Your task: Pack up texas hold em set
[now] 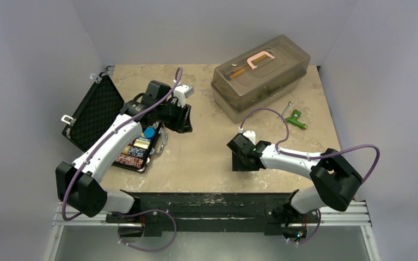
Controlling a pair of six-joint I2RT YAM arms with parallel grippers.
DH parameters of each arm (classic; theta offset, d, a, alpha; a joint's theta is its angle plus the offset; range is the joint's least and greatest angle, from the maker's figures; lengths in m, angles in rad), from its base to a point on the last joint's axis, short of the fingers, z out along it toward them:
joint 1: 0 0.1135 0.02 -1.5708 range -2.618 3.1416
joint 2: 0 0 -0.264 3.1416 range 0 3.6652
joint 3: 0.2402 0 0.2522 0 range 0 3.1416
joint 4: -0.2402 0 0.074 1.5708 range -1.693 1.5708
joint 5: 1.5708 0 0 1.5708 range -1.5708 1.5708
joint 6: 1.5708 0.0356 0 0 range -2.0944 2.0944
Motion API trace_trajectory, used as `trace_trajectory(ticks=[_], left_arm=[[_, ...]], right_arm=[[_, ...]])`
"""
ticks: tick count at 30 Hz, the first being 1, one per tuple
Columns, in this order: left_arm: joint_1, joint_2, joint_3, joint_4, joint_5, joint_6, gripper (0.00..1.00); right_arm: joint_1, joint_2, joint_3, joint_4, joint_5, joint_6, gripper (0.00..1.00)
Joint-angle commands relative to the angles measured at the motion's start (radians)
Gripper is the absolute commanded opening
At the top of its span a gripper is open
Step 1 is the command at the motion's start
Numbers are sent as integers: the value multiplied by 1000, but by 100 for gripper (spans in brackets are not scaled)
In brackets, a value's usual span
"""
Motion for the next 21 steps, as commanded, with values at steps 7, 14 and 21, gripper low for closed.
trace_trajectory(ticks=[7,14,21], left_arm=[[-6,5,20,8,-10,18,41],[-9,10,20,4,-15,20,41],[-12,28,24,2,-6,9,41]], right_arm=[[22,18,13,-9,55,1,56],[46,57,24,-20,81,7,55],[46,2,20,5,73,16,44]])
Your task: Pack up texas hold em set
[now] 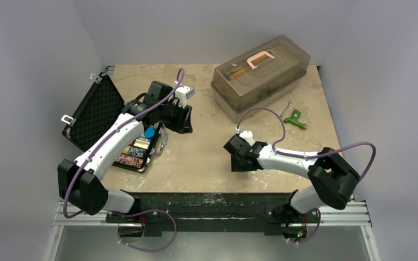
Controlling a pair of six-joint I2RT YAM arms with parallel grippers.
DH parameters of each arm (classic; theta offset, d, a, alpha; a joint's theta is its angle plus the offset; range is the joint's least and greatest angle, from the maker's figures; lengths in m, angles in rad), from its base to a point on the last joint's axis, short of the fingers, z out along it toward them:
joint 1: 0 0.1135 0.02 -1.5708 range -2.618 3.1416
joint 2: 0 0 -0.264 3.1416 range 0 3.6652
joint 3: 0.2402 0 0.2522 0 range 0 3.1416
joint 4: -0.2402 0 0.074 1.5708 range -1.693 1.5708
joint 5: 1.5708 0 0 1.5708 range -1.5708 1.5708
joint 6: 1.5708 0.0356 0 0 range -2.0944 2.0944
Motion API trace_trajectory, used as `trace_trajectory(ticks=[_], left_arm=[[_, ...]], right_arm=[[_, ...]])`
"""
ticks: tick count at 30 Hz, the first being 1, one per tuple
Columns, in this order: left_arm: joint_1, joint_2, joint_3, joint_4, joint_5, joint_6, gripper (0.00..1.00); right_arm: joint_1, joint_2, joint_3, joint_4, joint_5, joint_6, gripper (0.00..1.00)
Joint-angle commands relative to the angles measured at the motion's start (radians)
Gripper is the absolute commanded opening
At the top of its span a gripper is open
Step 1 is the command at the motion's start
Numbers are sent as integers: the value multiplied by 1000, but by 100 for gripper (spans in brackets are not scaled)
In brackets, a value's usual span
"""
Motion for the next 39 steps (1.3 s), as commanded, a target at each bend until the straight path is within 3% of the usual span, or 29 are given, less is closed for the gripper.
trace_trajectory(ticks=[1,12,20,27,39], left_arm=[[-8,16,24,7,14,8,41],[-2,83,29,31,178,-41,41],[86,211,-20,230,561,-258,43],[77,325,-37,283,642,-351,43],[45,429,13,234,592,-342,42]], right_arm=[[5,-33,-3,20,16,15,43],[5,-159,-48,181,78,-129,37],[5,-230,-76,428,-48,-340,36],[7,-188,-22,527,-140,-409,36],[13,-105,56,601,-203,-440,36]])
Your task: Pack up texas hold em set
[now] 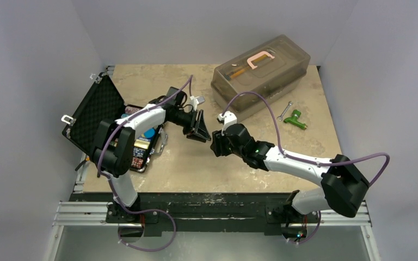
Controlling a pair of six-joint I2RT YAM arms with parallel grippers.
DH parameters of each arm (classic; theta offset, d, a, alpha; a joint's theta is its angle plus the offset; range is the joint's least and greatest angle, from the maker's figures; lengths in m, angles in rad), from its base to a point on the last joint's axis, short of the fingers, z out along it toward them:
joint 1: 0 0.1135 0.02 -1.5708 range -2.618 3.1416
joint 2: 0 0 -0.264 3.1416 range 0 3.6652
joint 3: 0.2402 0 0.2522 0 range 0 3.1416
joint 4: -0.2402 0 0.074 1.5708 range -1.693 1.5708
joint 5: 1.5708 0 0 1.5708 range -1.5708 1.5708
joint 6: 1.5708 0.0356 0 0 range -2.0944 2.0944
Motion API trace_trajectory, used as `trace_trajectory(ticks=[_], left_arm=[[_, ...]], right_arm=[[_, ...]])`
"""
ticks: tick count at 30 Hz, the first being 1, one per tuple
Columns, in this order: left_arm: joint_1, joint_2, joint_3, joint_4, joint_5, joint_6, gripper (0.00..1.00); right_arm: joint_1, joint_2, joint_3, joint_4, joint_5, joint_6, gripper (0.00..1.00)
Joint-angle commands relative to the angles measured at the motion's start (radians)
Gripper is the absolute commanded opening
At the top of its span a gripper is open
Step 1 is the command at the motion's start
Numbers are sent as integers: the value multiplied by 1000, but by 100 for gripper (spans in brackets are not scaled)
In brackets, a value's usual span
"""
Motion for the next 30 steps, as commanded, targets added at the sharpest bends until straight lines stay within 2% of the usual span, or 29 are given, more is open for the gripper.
trace_trajectory(ticks=[1,12,17,22,25,27,30], left_arm=[[-3,20,47,6,7,-8,42],[-47,63,75,-26,11,21,38],[-62,76,83,-39,20,34,31],[-68,79,94,-59,30,56,15],[-68,76,99,-68,32,70,2],[-68,70,105,-83,18,84,0],[-66,54,127,-137,-37,126,0]], right_arm=[[8,11,58,71,-32,-32,36],[12,31,81,82,-27,-42,36],[13,41,93,83,-26,-48,36],[14,46,100,81,-18,-54,36],[19,47,103,76,-8,-62,37],[20,47,103,68,0,-65,41],[21,38,99,47,23,-63,56]])
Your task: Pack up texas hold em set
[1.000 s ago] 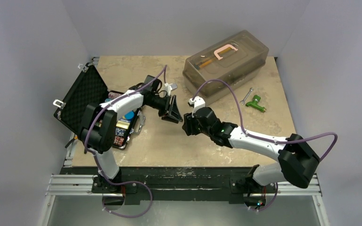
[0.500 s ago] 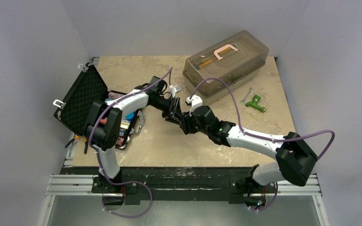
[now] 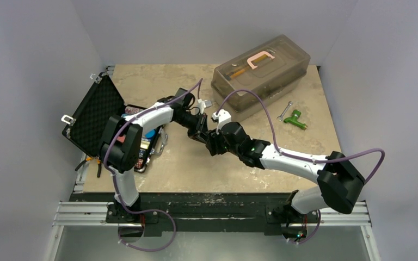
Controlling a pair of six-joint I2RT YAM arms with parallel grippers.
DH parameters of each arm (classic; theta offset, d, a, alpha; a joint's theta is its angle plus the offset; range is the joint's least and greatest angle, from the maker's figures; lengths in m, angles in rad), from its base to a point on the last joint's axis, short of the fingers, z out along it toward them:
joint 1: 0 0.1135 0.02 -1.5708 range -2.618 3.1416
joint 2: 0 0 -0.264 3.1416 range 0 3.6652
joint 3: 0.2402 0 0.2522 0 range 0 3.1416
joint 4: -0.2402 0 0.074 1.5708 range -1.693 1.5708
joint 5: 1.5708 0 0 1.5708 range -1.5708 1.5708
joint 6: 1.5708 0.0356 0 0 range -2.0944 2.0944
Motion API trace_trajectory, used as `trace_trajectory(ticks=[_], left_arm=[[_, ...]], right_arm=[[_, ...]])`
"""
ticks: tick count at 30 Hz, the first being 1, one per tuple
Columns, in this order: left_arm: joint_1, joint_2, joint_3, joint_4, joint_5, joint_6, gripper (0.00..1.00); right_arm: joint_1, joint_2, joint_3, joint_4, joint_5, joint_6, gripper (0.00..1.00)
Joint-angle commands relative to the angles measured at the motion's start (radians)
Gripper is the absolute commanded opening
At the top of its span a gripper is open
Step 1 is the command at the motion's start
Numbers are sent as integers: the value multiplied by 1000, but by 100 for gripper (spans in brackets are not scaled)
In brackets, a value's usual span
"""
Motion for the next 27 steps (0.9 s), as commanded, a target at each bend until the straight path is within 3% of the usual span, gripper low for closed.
trace_trajectory(ticks=[1,5,16,20,27], left_arm=[[-5,-37,68,-95,-54,89,0],[0,-86,134,-259,-352,209,0],[38,-310,21,-330,-829,387,0],[203,-371,-13,-357,-763,371,0],[419,-414,-63,-375,-836,331,0]], right_arm=[[2,-21,36,9,54,-13,62],[2,-97,-3,-34,118,17,74],[2,-227,-88,-245,254,5,75],[3,-308,-146,-219,240,8,75],[2,-348,-141,-213,220,-10,75]])
